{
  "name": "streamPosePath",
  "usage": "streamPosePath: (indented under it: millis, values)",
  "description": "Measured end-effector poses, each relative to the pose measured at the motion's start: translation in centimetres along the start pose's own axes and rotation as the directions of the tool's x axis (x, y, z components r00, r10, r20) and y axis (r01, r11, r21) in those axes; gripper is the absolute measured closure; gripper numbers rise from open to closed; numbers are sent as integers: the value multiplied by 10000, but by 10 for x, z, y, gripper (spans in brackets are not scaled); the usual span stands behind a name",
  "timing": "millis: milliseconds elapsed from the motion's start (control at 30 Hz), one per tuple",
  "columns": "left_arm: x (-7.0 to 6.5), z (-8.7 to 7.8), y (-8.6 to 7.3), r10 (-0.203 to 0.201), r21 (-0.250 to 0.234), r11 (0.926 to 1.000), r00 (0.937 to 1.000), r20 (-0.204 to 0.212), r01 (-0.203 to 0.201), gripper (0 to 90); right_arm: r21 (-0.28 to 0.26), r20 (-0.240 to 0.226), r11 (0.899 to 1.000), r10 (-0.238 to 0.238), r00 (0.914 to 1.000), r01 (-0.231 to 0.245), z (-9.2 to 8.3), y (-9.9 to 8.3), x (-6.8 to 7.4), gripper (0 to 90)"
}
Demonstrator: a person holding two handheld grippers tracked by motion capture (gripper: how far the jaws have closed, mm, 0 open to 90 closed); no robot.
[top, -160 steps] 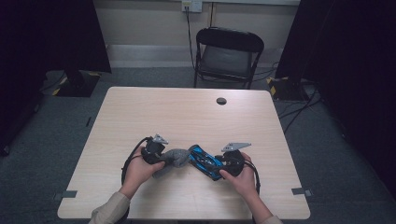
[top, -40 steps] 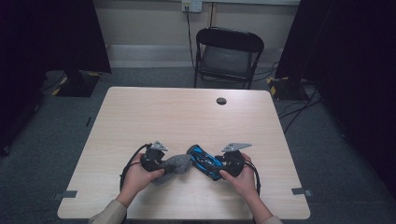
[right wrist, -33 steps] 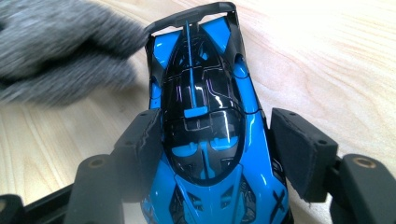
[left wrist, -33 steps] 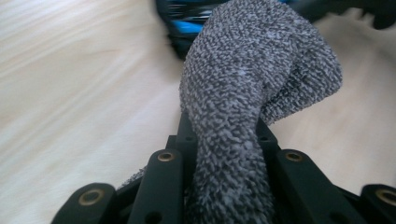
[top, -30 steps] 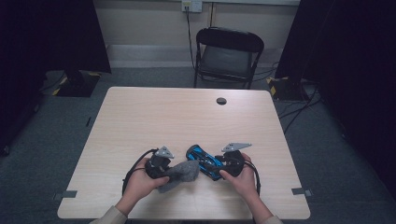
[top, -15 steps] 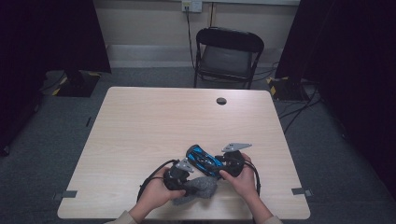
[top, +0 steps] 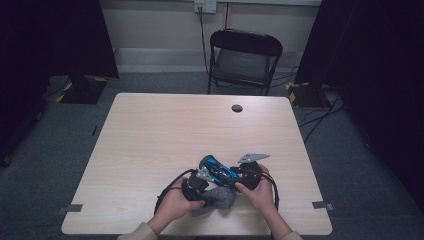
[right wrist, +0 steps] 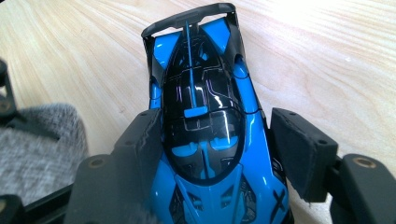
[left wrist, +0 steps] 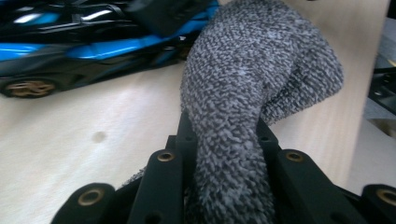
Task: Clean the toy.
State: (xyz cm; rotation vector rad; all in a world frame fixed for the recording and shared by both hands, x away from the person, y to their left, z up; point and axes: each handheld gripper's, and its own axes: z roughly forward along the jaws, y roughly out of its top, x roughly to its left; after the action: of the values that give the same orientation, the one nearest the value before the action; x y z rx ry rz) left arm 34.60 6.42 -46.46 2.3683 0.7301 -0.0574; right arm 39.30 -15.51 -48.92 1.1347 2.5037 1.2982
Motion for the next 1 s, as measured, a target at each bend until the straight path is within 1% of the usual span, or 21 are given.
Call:
streamPosePath:
  millis: [167, 333, 500, 700, 767, 800, 833, 900, 1000]
  values:
    - [11, -5, -3, -363, -181, 9992, 9990, -255, 358, 719, -7, 5, 10000, -27, 10000, 27, 0, 0, 0, 357]
    - [23, -11, -7, -749, -384, 9966, 9962, -452, 732, 719, 14, 3, 10000, -24, 10000, 24, 0, 0, 0, 357]
    - [30, -14, -9, -910, -407, 9952, 9942, -574, 887, 718, 10, 0, 10000, -18, 10000, 18, 0, 0, 0, 356]
    - [38, -19, -12, -1051, -449, 9938, 9910, -828, 1016, 719, 11, -1, 10000, -20, 10000, 20, 0, 0, 0, 357]
    - [41, -22, -13, -1139, -488, 9928, 9884, -1005, 1094, 719, 4, -2, 10000, -21, 10000, 21, 0, 0, 0, 356]
    - [43, -23, -14, -1247, -553, 9913, 9865, -1061, 1194, 719, 1, -3, 10000, -19, 10000, 19, 0, 0, 0, 356]
    - [45, -24, -14, -1304, -591, 9904, 9860, -1036, 1248, 719, -3, -3, 10000, -19, 10000, 19, 0, 0, 0, 357]
    - [49, -27, -16, -1457, -614, 9883, 9831, -1111, 1396, 719, 6, -4, 10000, -20, 10000, 20, 0, 0, 0, 357]
    - [52, -28, -18, -1525, -608, 9873, 9824, -1080, 1466, 719, 11, -11, 10000, -15, 10000, 15, 0, 0, 0, 356]
